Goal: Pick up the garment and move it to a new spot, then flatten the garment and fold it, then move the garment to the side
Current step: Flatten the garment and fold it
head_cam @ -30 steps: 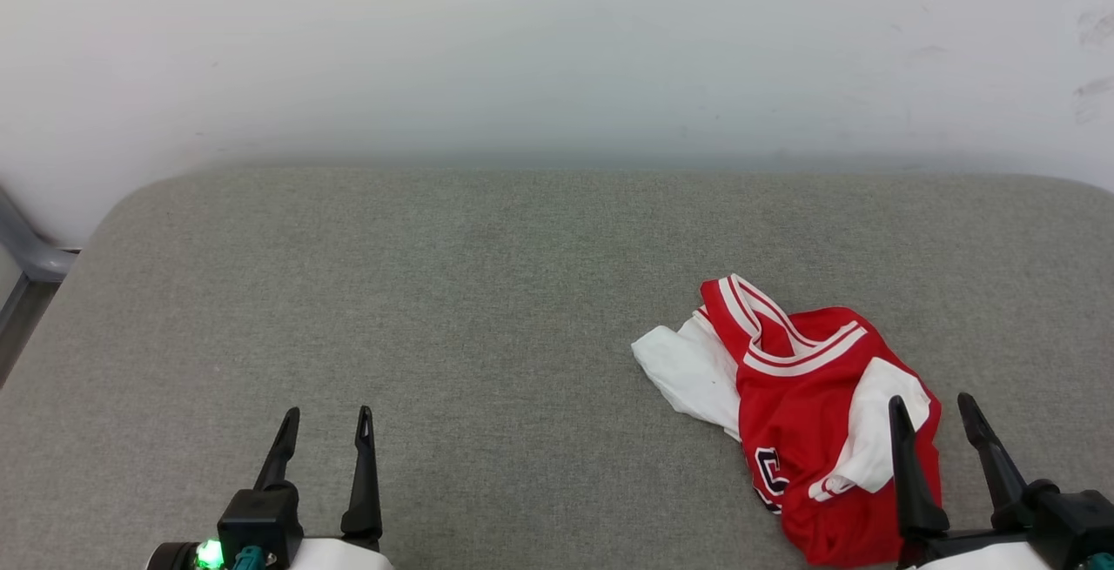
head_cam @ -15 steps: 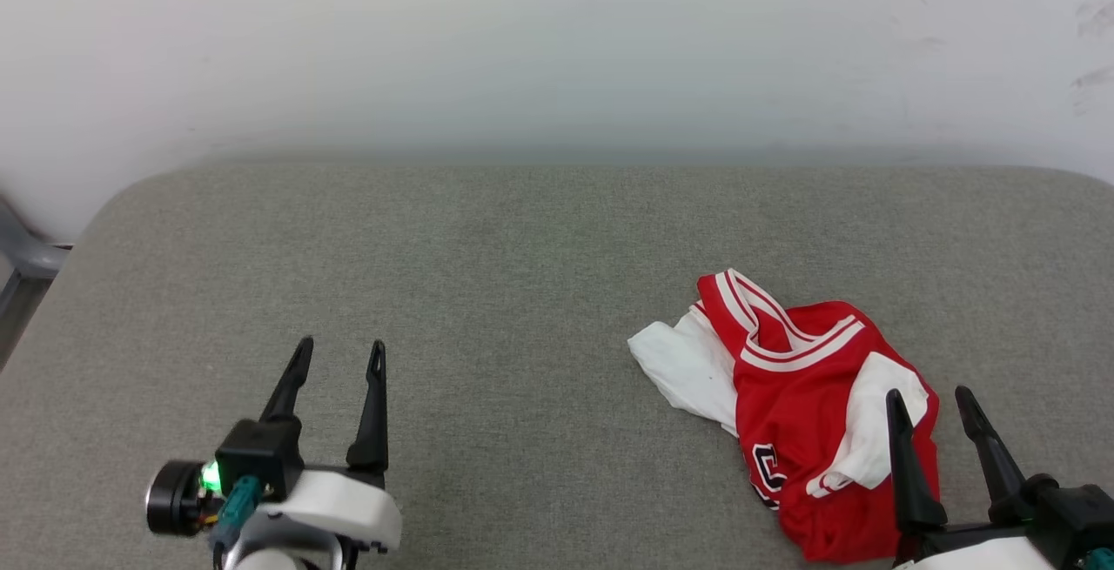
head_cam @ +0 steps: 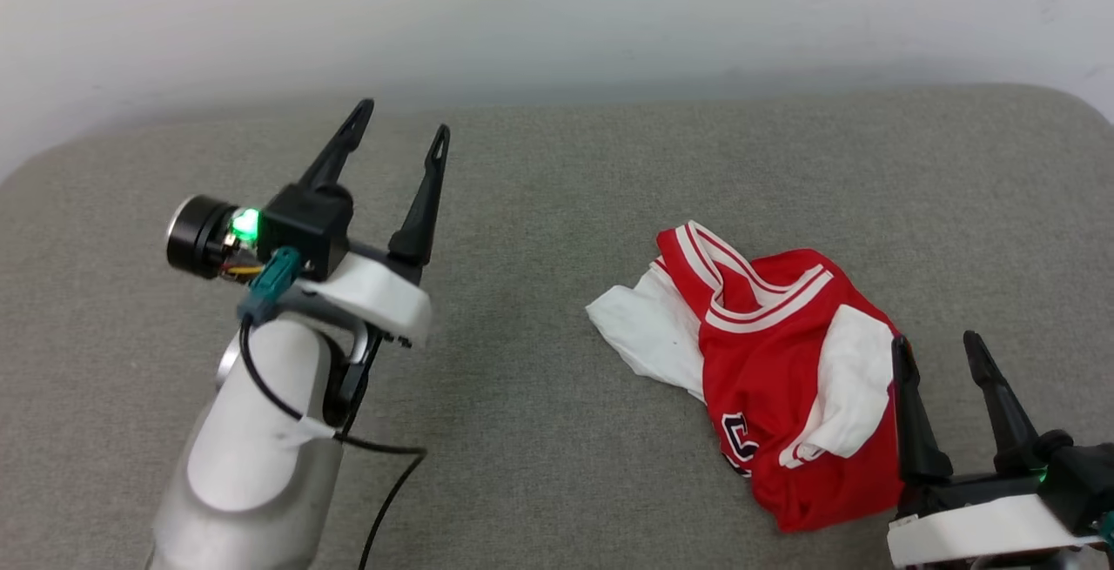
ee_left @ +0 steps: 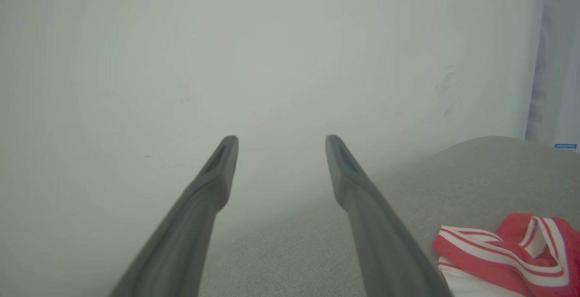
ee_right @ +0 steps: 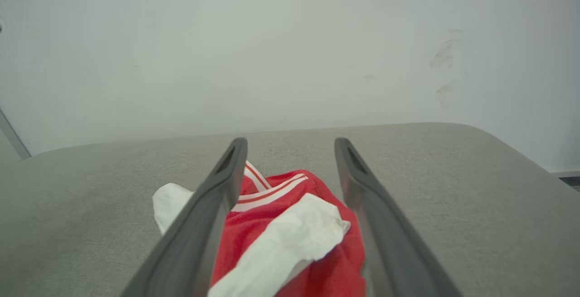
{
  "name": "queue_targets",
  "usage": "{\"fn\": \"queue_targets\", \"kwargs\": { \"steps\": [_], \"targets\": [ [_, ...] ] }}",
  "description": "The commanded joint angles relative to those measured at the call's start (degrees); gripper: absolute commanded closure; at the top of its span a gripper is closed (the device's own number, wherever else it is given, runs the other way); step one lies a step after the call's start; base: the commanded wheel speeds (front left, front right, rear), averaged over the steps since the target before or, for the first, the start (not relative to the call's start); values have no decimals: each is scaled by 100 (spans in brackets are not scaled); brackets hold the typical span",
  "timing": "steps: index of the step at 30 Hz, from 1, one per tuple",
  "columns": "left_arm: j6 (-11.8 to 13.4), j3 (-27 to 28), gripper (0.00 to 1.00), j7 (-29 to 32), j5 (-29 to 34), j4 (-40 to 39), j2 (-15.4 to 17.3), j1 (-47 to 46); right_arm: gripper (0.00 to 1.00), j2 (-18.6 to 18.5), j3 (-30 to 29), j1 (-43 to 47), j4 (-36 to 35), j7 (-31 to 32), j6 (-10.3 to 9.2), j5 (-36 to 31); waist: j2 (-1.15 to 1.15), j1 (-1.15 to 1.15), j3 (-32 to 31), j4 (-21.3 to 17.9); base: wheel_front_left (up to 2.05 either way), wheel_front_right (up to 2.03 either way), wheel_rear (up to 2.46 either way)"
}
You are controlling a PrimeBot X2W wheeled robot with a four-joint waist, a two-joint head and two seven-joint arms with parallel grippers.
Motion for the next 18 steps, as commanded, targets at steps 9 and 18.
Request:
{"fn": "queue_targets", "kwargs": {
  "steps": [9,18],
  "targets": [
    [-21,-1791,0,805,-1211,779,372,-1611,0,9,27,-312,-73,-12,-4,80,0,-1,462,-390,0,0,0],
    [-23,-3745,0,2814,-2977,1091,755,-2709,0,9,42,-463,-113,-12,-4,128,0,-1,762,-677,0,0,0]
  ]
}}
